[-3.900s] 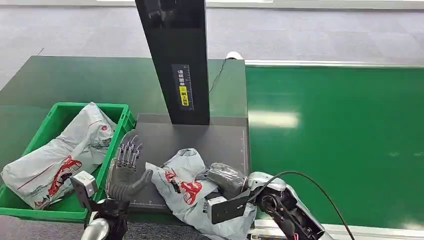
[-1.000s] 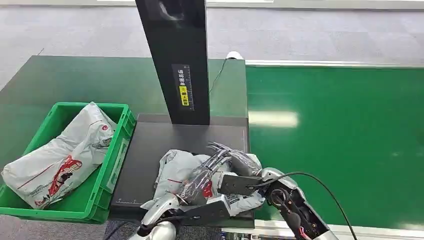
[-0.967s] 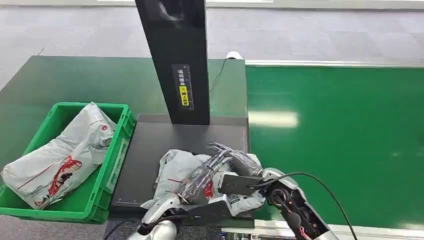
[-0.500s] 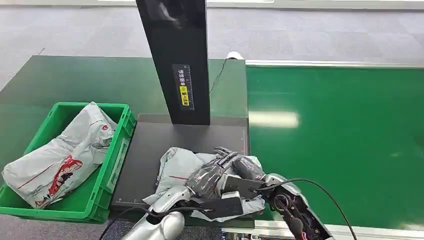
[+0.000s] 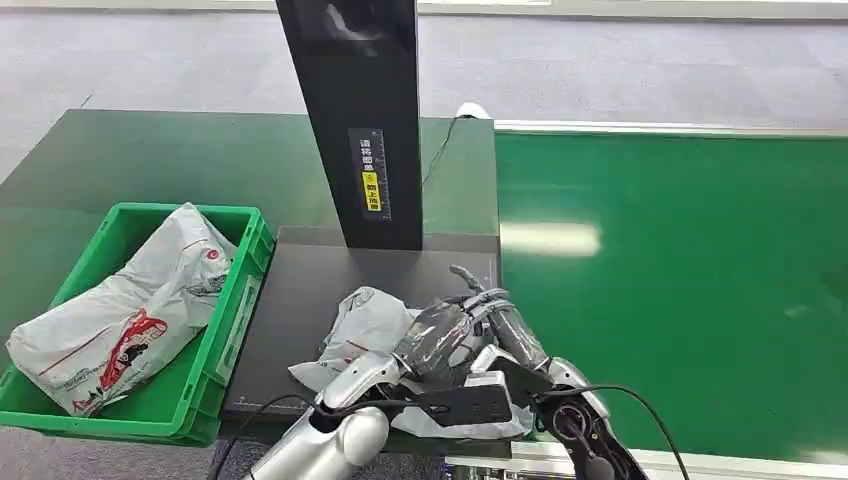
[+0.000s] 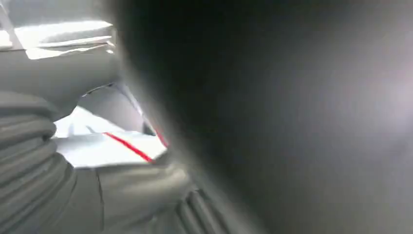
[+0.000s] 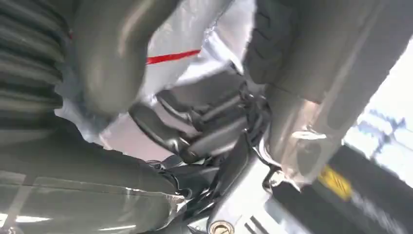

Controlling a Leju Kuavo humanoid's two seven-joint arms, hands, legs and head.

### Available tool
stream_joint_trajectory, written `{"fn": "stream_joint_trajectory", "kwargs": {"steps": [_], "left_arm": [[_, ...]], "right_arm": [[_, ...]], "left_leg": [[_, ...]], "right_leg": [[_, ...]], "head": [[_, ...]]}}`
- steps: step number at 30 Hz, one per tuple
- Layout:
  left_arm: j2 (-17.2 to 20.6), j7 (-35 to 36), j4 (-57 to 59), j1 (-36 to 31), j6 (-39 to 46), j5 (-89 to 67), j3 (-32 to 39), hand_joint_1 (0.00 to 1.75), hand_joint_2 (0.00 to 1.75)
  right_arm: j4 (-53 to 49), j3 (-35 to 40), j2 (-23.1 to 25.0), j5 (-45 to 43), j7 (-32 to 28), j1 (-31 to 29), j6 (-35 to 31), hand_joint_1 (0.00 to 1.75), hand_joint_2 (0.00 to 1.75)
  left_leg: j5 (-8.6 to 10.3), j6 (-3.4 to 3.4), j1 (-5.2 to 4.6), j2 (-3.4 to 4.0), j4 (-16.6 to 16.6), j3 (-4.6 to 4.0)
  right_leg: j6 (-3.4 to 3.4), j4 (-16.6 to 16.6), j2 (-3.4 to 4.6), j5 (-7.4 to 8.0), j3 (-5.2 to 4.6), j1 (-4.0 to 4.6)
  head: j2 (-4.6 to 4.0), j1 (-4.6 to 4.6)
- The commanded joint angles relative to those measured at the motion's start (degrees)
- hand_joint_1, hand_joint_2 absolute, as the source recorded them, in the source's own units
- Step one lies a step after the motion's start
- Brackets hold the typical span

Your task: Moved the parcel from conveyor to table for the left to box.

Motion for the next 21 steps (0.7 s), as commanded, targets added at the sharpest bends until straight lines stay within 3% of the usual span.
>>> {"fn": "stream_joint_trajectory", "kwargs": {"steps": [1,12,14,15,17,21], "left_arm": [[2.96,1.53,6.00,3.86,-1.46,0.30,-0.51,1.75,1.75],[2.91,1.85,5.54,4.33,-1.18,0.38,-0.16,1.75,1.75],[2.67,2.56,6.12,4.13,-1.20,0.12,-0.11,1.75,1.75],[2.57,3.92,6.54,4.11,-1.12,-0.48,0.08,1.73,1.75],[2.85,4.07,6.77,4.43,-0.96,-0.56,0.41,1.73,1.75],[4.03,4.34,5.99,5.99,-1.19,-0.82,0.24,1.64,1.75]], "right_arm": [[-9.45,-3.22,3.30,-1.09,-4.43,-2.20,-4.65,0.00,1.75],[-10.76,-3.47,3.55,-1.76,-6.46,-1.65,-6.71,0.00,1.75],[-12.78,-3.62,3.91,-3.27,-8.97,-1.24,-10.19,0.00,1.75],[-18.65,-3.46,4.62,-6.29,-9.95,-1.01,-18.48,0.00,1.75],[-21.43,-0.30,2.06,-9.96,-9.95,-0.76,-26.36,0.00,1.75],[-18.96,-0.99,1.78,-11.59,-9.95,-0.39,-26.78,0.00,1.75]], "left_leg": [[-0.03,-0.03,-0.06,0.55,-0.11,0.17],[-0.02,0.02,-0.05,0.67,-0.11,0.17],[0.00,0.03,-0.09,0.49,-0.10,0.14],[-0.02,0.02,-0.07,0.64,-0.10,0.17],[-0.04,0.01,-0.09,0.68,-0.06,0.13],[0.01,0.04,-0.15,0.40,-0.21,0.10]], "right_leg": [[-0.08,-0.02,0.62,0.11,-0.09,-0.06],[-0.08,-0.03,0.74,0.14,-0.12,-0.05],[-0.05,0.00,0.54,0.09,-0.10,-0.08],[-0.08,-0.01,0.71,0.12,-0.13,-0.06],[-0.09,0.07,0.75,0.10,-0.22,-0.09],[-0.05,-0.04,0.45,0.13,-0.08,-0.14]], "head": [[0.00,0.00],[0.00,-0.02],[0.00,-0.02],[0.00,0.00],[0.00,-0.02],[0.00,-0.02]]}}
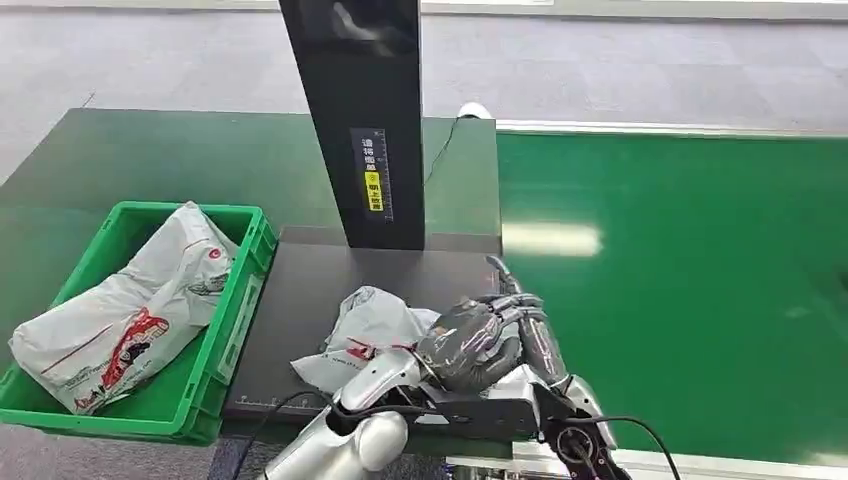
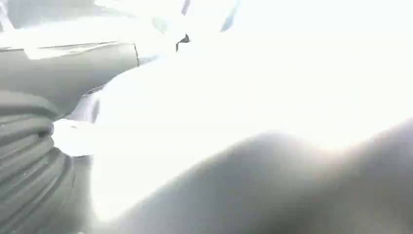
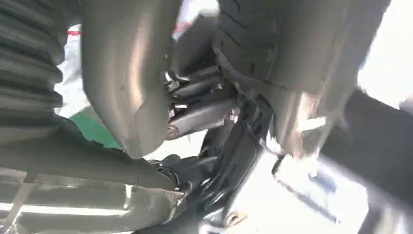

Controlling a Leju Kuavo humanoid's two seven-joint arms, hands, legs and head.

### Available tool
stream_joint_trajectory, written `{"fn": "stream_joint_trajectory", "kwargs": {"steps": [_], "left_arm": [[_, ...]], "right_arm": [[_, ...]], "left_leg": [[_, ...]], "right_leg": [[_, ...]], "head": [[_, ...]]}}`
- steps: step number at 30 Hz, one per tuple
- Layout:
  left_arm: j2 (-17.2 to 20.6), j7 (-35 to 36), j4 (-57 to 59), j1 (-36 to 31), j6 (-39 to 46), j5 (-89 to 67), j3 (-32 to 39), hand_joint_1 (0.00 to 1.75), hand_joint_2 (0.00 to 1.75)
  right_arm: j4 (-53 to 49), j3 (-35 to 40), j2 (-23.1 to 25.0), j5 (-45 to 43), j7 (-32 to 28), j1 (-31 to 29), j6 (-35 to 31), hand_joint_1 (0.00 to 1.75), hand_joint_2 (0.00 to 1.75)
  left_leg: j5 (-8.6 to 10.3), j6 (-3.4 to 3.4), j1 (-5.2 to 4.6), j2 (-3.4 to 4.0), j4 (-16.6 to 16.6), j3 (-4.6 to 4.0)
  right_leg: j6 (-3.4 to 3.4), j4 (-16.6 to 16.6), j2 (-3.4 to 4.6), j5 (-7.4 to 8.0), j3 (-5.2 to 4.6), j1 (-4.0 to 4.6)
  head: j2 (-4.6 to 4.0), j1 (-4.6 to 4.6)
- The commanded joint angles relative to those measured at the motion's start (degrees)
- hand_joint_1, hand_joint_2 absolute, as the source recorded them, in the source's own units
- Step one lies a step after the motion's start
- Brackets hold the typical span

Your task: Moved the parcel from conveyor to table for the left to box.

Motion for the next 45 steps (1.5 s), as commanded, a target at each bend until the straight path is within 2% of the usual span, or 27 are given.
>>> {"fn": "stream_joint_trajectory", "kwargs": {"steps": [1,2,3,4,5,7,8,10,11,13,16,18,26,29,34,40,41,42,45], "left_arm": [[5.92,4.61,7.08,7.61,-0.81,-0.96,3.15,0.58,1.75],[5.81,4.64,6.30,7.89,0.45,-0.35,4.06,0.00,1.75],[5.86,4.81,5.66,7.93,1.09,-0.11,4.59,0.00,1.75],[4.79,2.85,2.95,9.39,8.22,3.78,8.60,0.00,1.75],[5.65,2.11,-0.24,9.73,9.25,6.21,9.87,0.00,1.75],[6.48,0.37,-5.62,10.99,10.41,10.43,11.78,0.00,1.75],[6.57,0.02,-6.67,11.28,11.04,11.17,12.10,0.00,1.75],[6.57,0.02,-6.67,11.28,11.04,11.17,12.10,0.00,1.75],[6.57,0.02,-6.67,11.28,11.04,11.17,12.10,0.00,1.75],[6.57,0.02,-6.67,11.28,11.04,11.17,12.10,0.00,1.75],[6.52,-0.14,-6.47,11.45,11.24,11.32,11.92,0.00,1.75],[6.52,-0.14,-6.47,11.45,11.24,11.32,11.92,0.00,1.75],[6.30,-0.69,-6.49,11.57,12.01,12.18,12.24,0.00,1.75],[7.38,1.16,-3.97,10.88,11.16,11.88,11.16,0.00,1.75],[8.00,-1.21,-3.81,11.19,14.16,13.04,11.43,0.00,1.75],[10.31,-2.96,-5.15,11.31,10.31,12.31,8.36,0.00,1.75],[11.64,-3.93,-5.57,10.98,7.65,10.68,5.87,0.00,1.75],[14.04,-7.13,-6.94,10.24,-2.09,11.49,1.88,0.00,1.75],[15.24,-7.06,-7.66,10.02,-7.27,11.62,0.29,0.00,1.75]], "right_arm": [[-11.33,1.08,0.25,-6.19,-3.69,-6.47,-9.40,0.00,1.75],[-11.67,1.23,0.20,-5.62,-3.69,-6.08,-9.82,0.00,1.75],[-12.04,1.33,0.09,-5.55,-3.69,-5.64,-10.33,0.00,1.75],[-13.95,1.38,-0.10,-6.10,-3.69,-4.72,-11.72,0.00,1.75],[-15.84,1.70,-1.05,-6.30,-3.69,-3.00,-12.56,0.00,1.75],[-17.29,1.89,-1.78,-6.55,-3.69,-1.79,-13.03,0.00,1.75],[-17.27,1.90,-1.87,-6.83,-3.69,-1.83,-12.99,0.00,1.75],[-17.27,1.90,-1.87,-6.83,-3.69,-1.83,-12.99,0.00,1.75],[-17.27,1.90,-1.87,-6.83,-3.69,-1.83,-12.99,0.00,1.75],[-17.27,1.90,-1.87,-6.83,-3.69,-1.83,-12.99,0.00,1.75],[-16.66,1.86,-1.71,-6.92,-3.69,-2.43,-12.90,0.00,1.75],[-16.66,1.86,-1.71,-6.92,-3.69,-2.43,-12.90,0.00,1.75],[-16.55,1.91,-1.74,-7.05,-3.69,-2.58,-12.91,0.00,1.75],[-14.34,2.00,-2.15,-7.91,-3.69,-3.81,-11.57,0.00,1.75],[-15.29,2.06,-2.86,-9.18,-3.69,-3.48,-11.79,0.00,1.75],[-15.15,2.92,-3.50,-9.94,-3.69,-4.00,-11.32,0.00,1.75],[-14.68,3.07,-3.60,-10.28,-3.69,-4.56,-10.88,0.00,1.75],[-13.55,3.18,-3.62,-10.90,-3.69,-5.65,-10.04,0.00,1.75],[-12.70,2.52,-3.48,-10.81,-3.69,-6.08,-9.66,0.00,1.75]], "left_leg": [[-0.04,-0.02,-0.10,0.91,-0.28,0.39],[-0.03,-0.01,-0.14,0.71,-0.23,0.36],[-0.03,-0.03,-0.08,0.98,-0.28,0.39],[-0.02,-0.02,-0.10,0.73,-0.22,0.30],[-0.01,0.00,-0.13,0.61,-0.19,0.27],[-0.04,-0.03,-0.06,0.90,-0.20,0.30],[-0.04,-0.01,-0.10,0.76,-0.17,0.25],[-0.08,-0.01,-0.01,0.88,-0.08,0.30],[-0.01,0.01,-0.03,0.58,-0.10,0.29],[-0.06,-0.01,0.03,0.91,-0.06,0.50],[0.03,0.03,0.03,0.64,0.03,0.31],[-0.02,0.02,0.01,0.90,-0.01,0.38],[0.00,-0.01,-0.02,0.86,0.02,0.36],[0.01,-0.01,-0.02,0.84,0.01,0.36],[0.03,0.01,-0.01,0.83,-0.03,0.42],[0.01,0.00,-0.02,0.86,-0.02,0.42],[0.01,0.01,-0.05,0.82,-0.01,0.40],[0.02,0.00,-0.01,0.83,-0.03,0.41],[0.00,-0.01,-0.02,0.93,0.00,0.39]], "right_leg": [[-0.10,-0.13,1.03,0.21,-0.02,-0.09],[-0.05,-0.07,0.78,0.13,0.01,-0.14],[-0.10,-0.14,1.09,0.24,-0.04,-0.08],[-0.07,-0.08,0.82,0.16,-0.04,-0.10],[-0.05,-0.04,0.69,0.12,-0.04,-0.12],[-0.12,-0.07,1.02,0.19,-0.12,-0.06],[-0.09,-0.03,0.85,0.13,-0.12,-0.09],[-0.12,-0.04,0.95,0.12,-0.12,0.00],[-0.08,-0.03,0.60,0.06,-0.07,-0.02],[-0.12,-0.04,0.93,0.07,-0.07,0.05],[-0.04,-0.04,0.64,0.04,-0.18,0.05],[-0.05,-0.03,0.92,0.07,-0.15,0.03],[-0.06,-0.03,0.86,0.08,-0.15,0.01],[-0.06,-0.04,0.84,0.08,-0.15,0.01],[-0.05,-0.10,0.84,0.11,-0.08,0.02],[-0.05,-0.07,0.87,0.09,-0.10,0.01],[-0.03,-0.04,0.80,0.06,-0.11,-0.02],[-0.06,-0.08,0.85,0.09,-0.09,0.02],[-0.07,-0.05,0.94,0.10,-0.15,0.02]], "head": [[0.00,0.02],[0.00,-0.04],[0.00,0.02],[0.00,-0.02],[0.00,0.02],[0.00,0.00],[0.00,0.02],[0.00,0.04],[0.00,0.15],[0.00,-0.07],[0.00,0.00],[0.00,-0.07],[0.00,-0.07],[0.00,-0.09],[0.00,-0.06],[0.00,-0.07],[0.00,-0.07],[0.00,-0.07],[0.00,-0.07]]}}
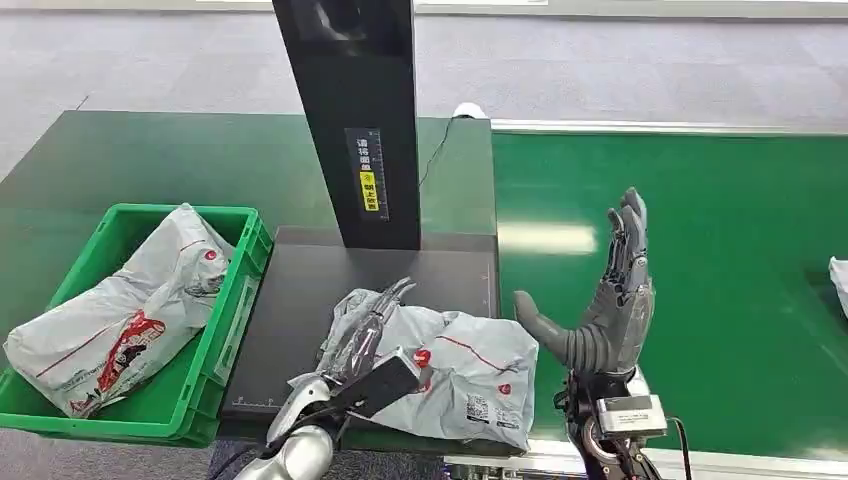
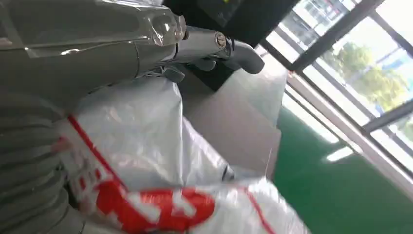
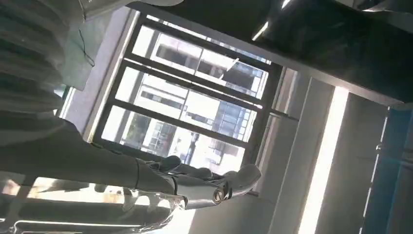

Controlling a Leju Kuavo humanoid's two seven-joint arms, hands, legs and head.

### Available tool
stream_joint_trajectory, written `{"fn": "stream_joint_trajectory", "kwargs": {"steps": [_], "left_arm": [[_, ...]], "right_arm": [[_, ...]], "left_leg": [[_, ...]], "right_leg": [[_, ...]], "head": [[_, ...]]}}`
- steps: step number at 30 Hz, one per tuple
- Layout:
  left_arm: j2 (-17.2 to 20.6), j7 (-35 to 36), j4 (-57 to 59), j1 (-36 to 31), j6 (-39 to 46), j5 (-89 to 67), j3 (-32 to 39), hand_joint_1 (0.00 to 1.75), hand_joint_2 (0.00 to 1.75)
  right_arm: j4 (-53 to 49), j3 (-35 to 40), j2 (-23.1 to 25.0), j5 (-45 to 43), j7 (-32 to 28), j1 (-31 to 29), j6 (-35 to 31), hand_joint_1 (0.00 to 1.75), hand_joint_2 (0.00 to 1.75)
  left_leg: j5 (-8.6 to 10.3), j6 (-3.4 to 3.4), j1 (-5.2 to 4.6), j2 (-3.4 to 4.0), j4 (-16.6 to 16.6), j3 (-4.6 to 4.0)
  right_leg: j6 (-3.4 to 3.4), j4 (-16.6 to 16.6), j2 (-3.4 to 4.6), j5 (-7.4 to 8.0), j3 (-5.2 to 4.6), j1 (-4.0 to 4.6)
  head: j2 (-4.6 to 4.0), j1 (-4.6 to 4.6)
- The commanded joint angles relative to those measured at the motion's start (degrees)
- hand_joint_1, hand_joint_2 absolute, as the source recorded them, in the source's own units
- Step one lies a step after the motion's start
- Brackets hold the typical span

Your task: Moved the parcel from conveyor to table for the left to box.

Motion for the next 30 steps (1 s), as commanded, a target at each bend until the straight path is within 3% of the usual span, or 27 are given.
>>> {"fn": "stream_joint_trajectory", "kwargs": {"steps": [1,5,14,15,19,20,21,24,30], "left_arm": [[7.76,-2.92,-0.10,-2.68,-19.56,-1.54,-11.17,0.00,1.75],[5.87,-1.64,4.83,-4.67,-21.14,-2.50,-11.98,0.00,1.75],[5.87,-1.64,4.83,-4.67,-21.14,-2.50,-11.98,0.00,1.75],[5.45,2.17,6.19,-4.72,-21.38,-4.97,-12.33,0.00,1.75],[3.91,2.45,10.07,-4.26,-19.63,-7.03,-11.85,0.00,1.75],[3.69,2.36,10.12,-3.94,-19.21,-7.13,-11.34,0.16,1.75],[3.60,2.29,9.93,-3.73,-18.90,-7.38,-11.01,1.27,1.75],[3.49,2.42,8.53,-3.16,-17.81,-7.70,-9.43,1.64,1.75],[2.98,1.47,5.27,-2.88,-10.74,-8.92,-5.15,1.75,1.75]], "right_arm": [[4.46,0.94,-1.22,-1.11,0.13,-4.03,1.73,0.00,1.75],[5.50,0.48,-0.50,-0.63,0.13,-4.22,2.15,0.00,1.75],[5.50,0.48,-0.50,-0.63,0.13,-4.22,2.15,0.00,1.75],[6.17,0.36,0.01,-0.43,0.13,-4.41,2.26,0.00,1.75],[7.20,-0.02,0.87,0.06,0.13,-4.98,2.69,0.00,1.75],[7.21,-0.07,0.83,0.18,0.13,-4.88,2.77,0.00,1.75],[7.14,-0.15,0.81,0.28,0.13,-4.80,2.85,0.00,1.75],[6.64,-0.57,0.67,0.54,0.13,-4.10,3.18,0.00,1.75],[4.92,-1.38,0.30,1.03,0.13,-2.14,4.47,0.00,1.75]], "left_leg": [[0.00,-0.01,0.04,0.13,-0.03,0.05],[0.03,-0.01,0.10,0.02,0.00,0.03],[0.01,0.00,0.01,0.02,-0.04,0.11],[0.02,0.00,0.05,0.05,-0.05,0.11],[0.06,0.00,0.05,0.08,-0.12,0.16],[0.03,0.00,0.04,0.11,-0.10,0.17],[0.03,0.00,0.02,0.09,-0.08,0.16],[0.06,0.00,0.05,0.06,-0.10,0.18],[0.02,0.01,0.01,0.02,-0.05,0.32]], "right_leg": [[-0.07,-0.05,0.22,0.07,0.00,0.04],[-0.07,-0.09,0.12,0.09,0.03,0.10],[-0.03,-0.05,0.07,0.02,0.10,0.01],[-0.06,-0.10,0.13,0.07,0.10,0.05],[-0.07,-0.17,0.19,0.12,0.14,0.06],[-0.06,-0.13,0.19,0.10,0.14,0.04],[-0.05,-0.10,0.17,0.08,0.13,0.02],[-0.07,-0.15,0.15,0.12,0.19,0.06],[-0.04,-0.06,0.06,0.04,0.33,0.01]], "head": [[0.00,0.00],[0.00,0.02],[0.00,0.00],[0.00,0.00],[0.00,0.00],[0.00,0.00],[0.00,0.00],[0.00,0.00],[0.00,0.00]]}}
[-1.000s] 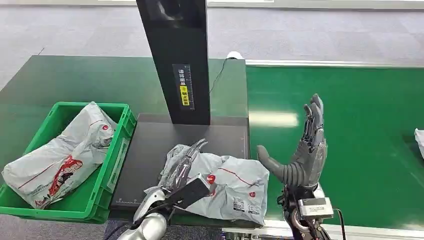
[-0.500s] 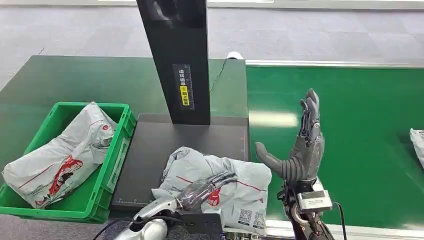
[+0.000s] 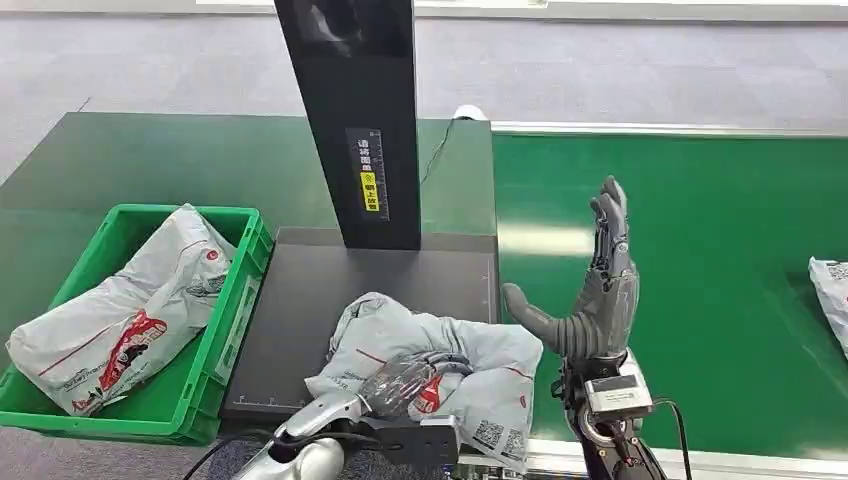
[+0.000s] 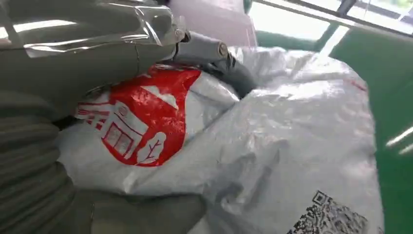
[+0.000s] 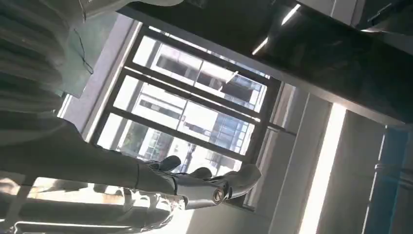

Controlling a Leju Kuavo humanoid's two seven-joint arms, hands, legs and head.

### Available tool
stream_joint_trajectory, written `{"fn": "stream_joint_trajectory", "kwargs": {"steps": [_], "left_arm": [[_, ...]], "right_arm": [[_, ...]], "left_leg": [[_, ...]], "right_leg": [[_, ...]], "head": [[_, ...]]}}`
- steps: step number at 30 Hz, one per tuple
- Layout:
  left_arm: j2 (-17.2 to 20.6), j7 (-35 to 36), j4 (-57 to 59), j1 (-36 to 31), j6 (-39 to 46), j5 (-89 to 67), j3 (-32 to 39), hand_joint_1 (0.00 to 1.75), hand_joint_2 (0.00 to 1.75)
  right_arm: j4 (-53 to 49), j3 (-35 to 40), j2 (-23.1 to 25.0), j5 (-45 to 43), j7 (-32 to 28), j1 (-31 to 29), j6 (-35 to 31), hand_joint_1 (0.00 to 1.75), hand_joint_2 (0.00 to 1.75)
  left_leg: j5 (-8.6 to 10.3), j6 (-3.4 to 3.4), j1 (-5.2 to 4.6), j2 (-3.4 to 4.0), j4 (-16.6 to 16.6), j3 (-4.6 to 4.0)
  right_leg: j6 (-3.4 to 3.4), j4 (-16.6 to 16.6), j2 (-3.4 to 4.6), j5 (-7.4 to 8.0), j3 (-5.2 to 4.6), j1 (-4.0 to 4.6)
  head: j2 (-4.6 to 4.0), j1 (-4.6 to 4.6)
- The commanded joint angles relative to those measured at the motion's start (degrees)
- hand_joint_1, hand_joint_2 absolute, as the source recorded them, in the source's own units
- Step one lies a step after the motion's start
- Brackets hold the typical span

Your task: Moved the parcel from conveyor to table for the left to box.

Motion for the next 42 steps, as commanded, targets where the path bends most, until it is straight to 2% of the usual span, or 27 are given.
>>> {"fn": "stream_joint_trajectory", "kwargs": {"steps": [1,5,7,9,13,27,30,32,33,36,38,42], "left_arm": [[0.00,-1.47,-0.08,1.43,7.13,-0.92,4.85,1.75,1.75],[0.66,-4.50,-3.89,2.11,10.28,1.36,6.77,1.75,1.75],[0.50,-9.16,-6.03,2.59,13.10,6.25,8.30,1.75,1.75],[0.87,-9.19,-6.74,2.50,13.07,6.49,8.38,1.75,1.75],[1.19,-14.16,-11.79,4.37,19.51,13.44,11.25,1.75,1.75],[1.54,-14.26,-12.16,4.71,19.63,13.51,11.26,1.75,1.75],[1.91,-17.06,-14.25,5.87,25.06,12.69,11.59,1.75,1.75],[2.96,-18.08,-17.14,7.04,32.31,6.96,12.06,1.75,1.75],[3.62,-16.64,-18.33,7.29,38.27,-0.50,12.37,1.75,1.75],[5.39,-15.23,-21.18,7.36,45.20,-8.17,13.56,1.75,1.75],[7.16,-12.70,-21.74,6.93,45.72,-9.68,14.48,1.75,1.75],[9.90,-10.23,-22.23,6.27,50.18,-12.33,21.76,1.75,1.75]], "right_arm": [[1.32,-1.53,-0.05,-0.53,0.13,1.20,2.07,0.00,1.75],[1.82,-2.92,-0.43,-3.13,0.13,2.16,5.21,0.00,1.75],[2.10,-3.52,-0.45,-6.75,0.41,2.03,8.78,0.00,1.75],[2.24,-3.90,-0.40,-7.03,0.42,1.93,9.03,0.00,1.75],[2.41,-5.92,-0.09,-12.00,1.46,2.42,12.33,0.00,1.75],[2.57,-5.95,-0.02,-12.05,1.44,2.48,12.42,0.00,1.75],[2.88,-6.41,0.39,-13.28,1.62,2.65,13.81,0.00,1.75],[2.95,-6.39,-0.04,-13.76,1.36,2.33,13.97,0.00,1.75],[2.82,-6.39,-0.17,-13.76,1.36,2.09,13.66,0.00,1.75],[2.11,-6.63,-0.22,-14.04,1.49,2.56,13.40,0.00,1.75],[1.70,-6.86,-0.38,-14.09,1.55,3.38,13.09,0.00,1.75],[1.56,-7.46,-1.96,-14.75,0.45,5.71,12.94,0.00,1.75]], "left_leg": [[0.03,0.00,0.05,0.05,-0.06,0.02],[0.03,-0.01,0.08,0.03,-0.04,-0.01],[0.01,-0.01,0.09,0.05,0.00,-0.04],[0.01,0.00,0.09,0.06,0.02,-0.07],[0.01,0.00,0.05,0.02,0.01,-0.09],[0.01,-0.01,0.04,0.00,-0.01,-0.16],[0.01,-0.01,0.08,0.02,-0.02,-0.16],[0.00,-0.02,0.09,0.08,-0.01,-0.19],[-0.01,-0.01,0.07,0.11,0.00,-0.18],[-0.01,-0.02,0.07,0.09,0.02,-0.21],[-0.01,-0.02,0.06,0.06,0.01,-0.20],[0.02,-0.03,0.10,0.03,-0.03,-0.18]], "right_leg": [[-0.06,-0.10,0.14,0.08,0.00,0.05],[-0.06,-0.11,0.14,0.08,-0.02,0.08],[-0.06,-0.08,0.17,0.08,-0.06,0.09],[-0.06,-0.07,0.18,0.08,-0.10,0.09],[-0.04,-0.04,0.12,0.05,-0.12,0.06],[-0.04,-0.04,0.10,0.03,-0.21,0.04],[-0.06,-0.09,0.15,0.06,-0.20,0.08],[-0.07,-0.08,0.22,0.08,-0.24,0.10],[-0.06,-0.06,0.22,0.06,-0.25,0.08],[-0.07,-0.03,0.21,0.05,-0.28,0.08],[-0.05,-0.02,0.16,0.03,-0.27,0.06],[-0.08,-0.09,0.15,0.06,-0.23,0.11]], "head": [[0.00,0.00],[0.00,0.00],[0.00,0.00],[0.00,0.00],[0.00,0.00],[0.00,0.00],[0.00,0.00],[0.00,0.00],[0.00,0.00],[0.00,0.00],[0.00,0.00],[0.00,0.02]]}}
